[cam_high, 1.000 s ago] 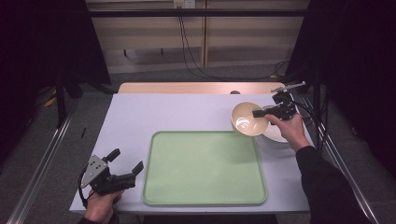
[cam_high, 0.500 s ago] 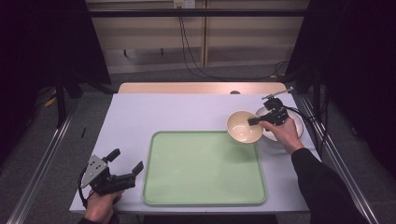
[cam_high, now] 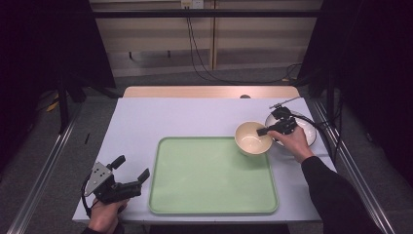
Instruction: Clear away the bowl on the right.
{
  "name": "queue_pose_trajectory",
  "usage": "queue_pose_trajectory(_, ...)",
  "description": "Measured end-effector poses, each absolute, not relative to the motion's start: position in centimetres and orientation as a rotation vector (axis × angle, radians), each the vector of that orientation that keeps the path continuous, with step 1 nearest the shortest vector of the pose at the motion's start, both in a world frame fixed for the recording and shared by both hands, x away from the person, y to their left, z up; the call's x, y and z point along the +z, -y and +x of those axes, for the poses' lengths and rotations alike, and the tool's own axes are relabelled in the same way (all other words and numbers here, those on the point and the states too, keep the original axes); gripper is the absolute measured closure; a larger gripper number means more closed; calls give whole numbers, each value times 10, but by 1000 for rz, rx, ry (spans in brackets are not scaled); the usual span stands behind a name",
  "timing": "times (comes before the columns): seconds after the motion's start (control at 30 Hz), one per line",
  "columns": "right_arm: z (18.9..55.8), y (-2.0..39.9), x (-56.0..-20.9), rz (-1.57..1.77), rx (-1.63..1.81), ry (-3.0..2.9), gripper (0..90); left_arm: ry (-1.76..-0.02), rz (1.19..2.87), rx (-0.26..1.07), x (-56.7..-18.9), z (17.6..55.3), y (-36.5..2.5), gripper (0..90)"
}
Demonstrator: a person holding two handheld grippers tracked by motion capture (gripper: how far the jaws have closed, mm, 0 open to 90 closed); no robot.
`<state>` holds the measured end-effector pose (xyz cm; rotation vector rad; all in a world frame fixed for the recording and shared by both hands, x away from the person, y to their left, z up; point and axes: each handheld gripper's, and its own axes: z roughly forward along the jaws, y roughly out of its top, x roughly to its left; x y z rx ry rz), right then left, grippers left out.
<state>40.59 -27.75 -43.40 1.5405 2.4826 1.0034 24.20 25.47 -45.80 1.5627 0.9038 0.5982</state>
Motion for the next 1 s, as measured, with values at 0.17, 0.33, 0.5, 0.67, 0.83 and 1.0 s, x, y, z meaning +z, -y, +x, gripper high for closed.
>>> queue_pose_trajectory(0.17,407,275,-438,1540,968,-2485,834,-910,1554,599,-458,242,-255,3)
queue_pose_trajectory(0.33,407,275,-443,1562,968,-2499,835,-903,1560,596,-458,242,-255,3)
queue_pose_trajectory(0.5,409,275,-447,1582,957,-2514,838,-912,1549,596,-458,242,-254,3)
queue_pose_trajectory(0.67,408,275,-449,1577,956,-2511,838,-907,1562,600,-458,242,-255,3)
queue_pose_trajectory(0.83,407,275,-451,1564,948,-2509,838,-901,1563,597,-458,242,-255,3)
queue_pose_trajectory(1.0,406,276,-452,1563,972,-2494,837,-900,1555,589,-458,242,-255,3)
